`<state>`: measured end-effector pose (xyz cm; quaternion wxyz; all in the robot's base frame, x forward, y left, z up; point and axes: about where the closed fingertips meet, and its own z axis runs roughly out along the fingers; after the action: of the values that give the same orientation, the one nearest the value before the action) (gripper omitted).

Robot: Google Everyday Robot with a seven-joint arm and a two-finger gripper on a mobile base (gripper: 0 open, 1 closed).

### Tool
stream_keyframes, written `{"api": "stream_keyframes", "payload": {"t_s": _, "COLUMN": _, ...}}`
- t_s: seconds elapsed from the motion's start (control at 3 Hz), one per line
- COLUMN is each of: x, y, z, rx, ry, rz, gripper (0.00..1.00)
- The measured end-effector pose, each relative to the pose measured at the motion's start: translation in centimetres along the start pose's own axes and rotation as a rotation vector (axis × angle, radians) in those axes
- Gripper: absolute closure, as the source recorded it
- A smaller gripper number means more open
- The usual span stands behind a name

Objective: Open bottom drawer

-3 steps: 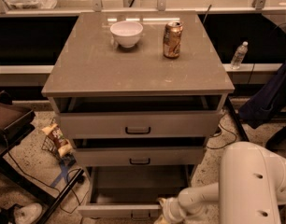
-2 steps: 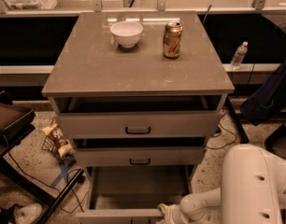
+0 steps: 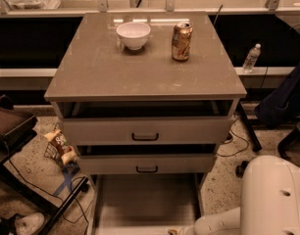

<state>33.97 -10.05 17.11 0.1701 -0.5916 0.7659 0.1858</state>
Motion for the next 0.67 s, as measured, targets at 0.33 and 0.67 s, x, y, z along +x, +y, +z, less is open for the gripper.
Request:
{"api": "stream_keyframes", "payload": {"t_s": 0.33, "x": -0.09, "y": 0.19, "z": 0.06, "rx": -0.001, "ry": 0.001, "rz": 0.004, "gripper": 0.85}}
{"api": "stream_keyframes", "payload": {"t_s": 0.67, "x": -0.12, "y": 0.32, "z": 0.16, "rx": -0.004, "ry": 0.000, "rz": 0.004, "gripper": 0.62}}
